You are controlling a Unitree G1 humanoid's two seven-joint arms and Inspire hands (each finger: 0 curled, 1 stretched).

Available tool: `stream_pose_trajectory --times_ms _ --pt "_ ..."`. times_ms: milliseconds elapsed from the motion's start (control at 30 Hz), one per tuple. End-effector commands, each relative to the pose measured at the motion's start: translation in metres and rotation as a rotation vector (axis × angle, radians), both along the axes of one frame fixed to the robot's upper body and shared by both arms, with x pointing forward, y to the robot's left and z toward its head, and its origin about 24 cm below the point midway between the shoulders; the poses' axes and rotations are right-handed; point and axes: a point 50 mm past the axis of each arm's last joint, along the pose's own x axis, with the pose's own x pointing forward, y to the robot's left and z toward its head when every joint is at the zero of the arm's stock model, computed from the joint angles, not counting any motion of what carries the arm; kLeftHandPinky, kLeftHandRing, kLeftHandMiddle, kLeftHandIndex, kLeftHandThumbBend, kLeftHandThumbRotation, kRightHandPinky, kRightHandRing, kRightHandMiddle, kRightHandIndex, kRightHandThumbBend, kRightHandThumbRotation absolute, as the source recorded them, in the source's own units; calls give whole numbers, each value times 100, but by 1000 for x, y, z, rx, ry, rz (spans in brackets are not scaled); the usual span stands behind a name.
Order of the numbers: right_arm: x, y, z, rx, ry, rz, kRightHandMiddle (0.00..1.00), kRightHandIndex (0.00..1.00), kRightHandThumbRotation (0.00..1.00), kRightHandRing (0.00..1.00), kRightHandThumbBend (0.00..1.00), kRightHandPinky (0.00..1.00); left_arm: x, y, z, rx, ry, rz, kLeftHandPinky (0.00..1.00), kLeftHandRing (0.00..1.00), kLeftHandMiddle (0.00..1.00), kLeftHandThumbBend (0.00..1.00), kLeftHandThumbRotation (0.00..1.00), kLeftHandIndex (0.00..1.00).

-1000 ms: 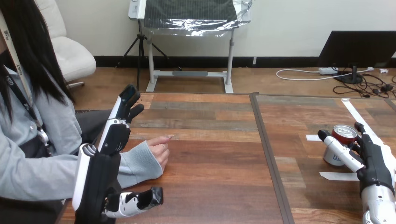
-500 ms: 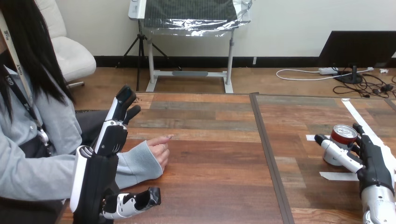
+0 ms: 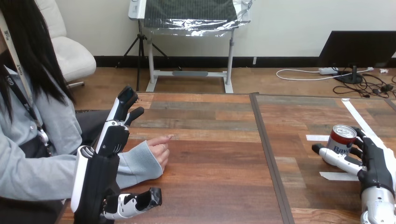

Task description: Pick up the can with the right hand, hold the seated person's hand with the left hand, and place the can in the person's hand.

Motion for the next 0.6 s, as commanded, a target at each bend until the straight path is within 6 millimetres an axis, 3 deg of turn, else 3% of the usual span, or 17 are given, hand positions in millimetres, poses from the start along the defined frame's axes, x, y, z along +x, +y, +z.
stream_pose_trajectory --times_ms 0,567 --pt "20 6 18 4 -71 -27 80 82 4 77 95 73 7 -3 11 -8 -66 -16 89 96 97 100 73 93" --pt "22 0 20 -18 -40 -132 67 67 0 63 90 59 6 -4 11 -21 -63 -22 91 96 96 100 72 92"
